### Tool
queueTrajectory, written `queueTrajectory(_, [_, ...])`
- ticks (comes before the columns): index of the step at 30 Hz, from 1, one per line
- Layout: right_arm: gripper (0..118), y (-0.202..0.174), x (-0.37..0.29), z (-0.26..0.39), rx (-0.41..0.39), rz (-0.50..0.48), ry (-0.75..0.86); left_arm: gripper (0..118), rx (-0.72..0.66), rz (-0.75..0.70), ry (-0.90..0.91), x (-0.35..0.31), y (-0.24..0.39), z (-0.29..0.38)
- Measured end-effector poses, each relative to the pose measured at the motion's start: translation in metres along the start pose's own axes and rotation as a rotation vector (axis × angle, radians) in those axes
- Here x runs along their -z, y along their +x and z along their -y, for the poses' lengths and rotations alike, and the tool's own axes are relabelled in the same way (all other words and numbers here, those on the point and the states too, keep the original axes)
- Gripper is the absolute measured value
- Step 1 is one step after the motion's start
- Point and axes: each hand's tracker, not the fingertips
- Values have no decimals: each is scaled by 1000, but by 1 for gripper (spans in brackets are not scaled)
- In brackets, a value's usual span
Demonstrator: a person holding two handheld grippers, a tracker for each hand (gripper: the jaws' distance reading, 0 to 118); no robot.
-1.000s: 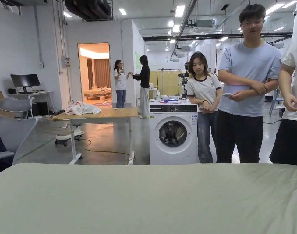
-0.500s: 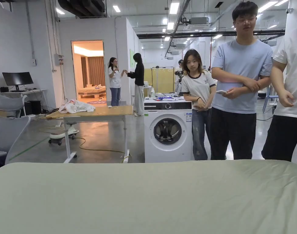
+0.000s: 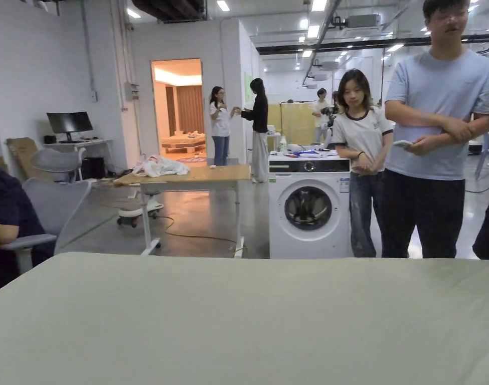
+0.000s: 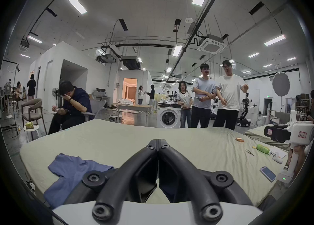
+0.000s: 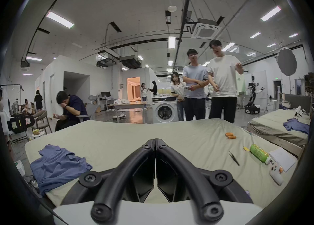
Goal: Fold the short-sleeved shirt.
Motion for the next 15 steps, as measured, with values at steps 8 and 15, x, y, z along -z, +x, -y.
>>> queueTrajectory(8, [0, -62, 34, 7, 22, -241, -25, 0, 25, -208, -55, -47, -42, 2])
queueTrajectory(15, [0, -96, 51, 22, 36, -346, -68, 25, 63, -242, -194, -51, -82, 11])
